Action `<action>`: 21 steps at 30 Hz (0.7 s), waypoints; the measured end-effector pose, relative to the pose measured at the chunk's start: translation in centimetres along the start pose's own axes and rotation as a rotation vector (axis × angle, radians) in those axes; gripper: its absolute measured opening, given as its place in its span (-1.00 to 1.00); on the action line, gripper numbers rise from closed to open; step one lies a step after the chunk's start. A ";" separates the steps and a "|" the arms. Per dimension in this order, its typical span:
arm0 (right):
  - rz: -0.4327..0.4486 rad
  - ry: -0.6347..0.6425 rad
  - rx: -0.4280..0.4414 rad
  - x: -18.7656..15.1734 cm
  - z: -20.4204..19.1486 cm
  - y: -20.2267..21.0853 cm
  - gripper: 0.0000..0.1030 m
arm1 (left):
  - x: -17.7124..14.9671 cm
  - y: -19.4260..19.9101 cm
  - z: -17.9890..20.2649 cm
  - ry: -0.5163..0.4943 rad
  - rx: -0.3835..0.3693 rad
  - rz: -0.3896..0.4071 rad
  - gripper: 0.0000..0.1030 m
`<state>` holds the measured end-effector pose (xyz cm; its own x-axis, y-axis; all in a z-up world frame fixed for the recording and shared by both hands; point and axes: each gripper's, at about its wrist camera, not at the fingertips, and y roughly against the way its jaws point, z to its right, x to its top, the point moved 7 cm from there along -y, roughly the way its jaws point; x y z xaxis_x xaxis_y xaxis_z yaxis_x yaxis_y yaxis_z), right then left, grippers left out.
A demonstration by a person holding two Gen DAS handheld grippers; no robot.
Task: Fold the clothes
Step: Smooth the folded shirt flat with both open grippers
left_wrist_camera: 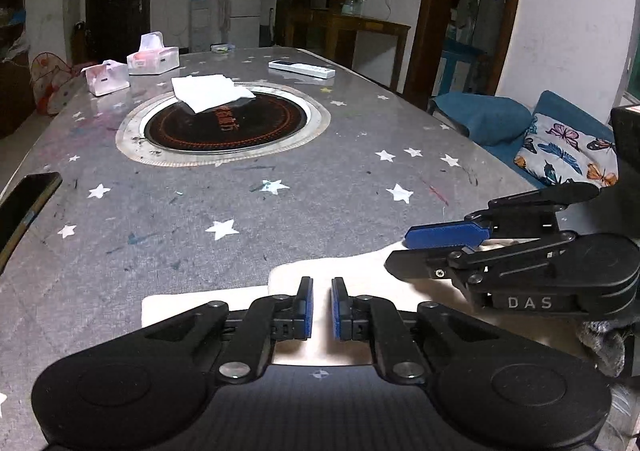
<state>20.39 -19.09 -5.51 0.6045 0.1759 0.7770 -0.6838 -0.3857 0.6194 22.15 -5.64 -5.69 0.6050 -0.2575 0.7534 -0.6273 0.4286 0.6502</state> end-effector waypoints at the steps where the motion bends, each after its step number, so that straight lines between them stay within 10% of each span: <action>1: 0.003 0.009 -0.002 0.1 -0.1 0.1 -0.53 | -0.1 0.0 0.0 -0.001 0.000 0.001 -0.79; 21: -0.006 0.036 -0.020 -1.3 0.6 2.7 -0.72 | -0.2 0.1 -0.4 0.038 -0.017 0.021 -0.77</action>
<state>17.97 -20.97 -4.92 0.5938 0.2109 0.7765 -0.6885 -0.3661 0.6260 22.15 -5.23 -5.87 0.6101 -0.2152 0.7625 -0.6322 0.4479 0.6322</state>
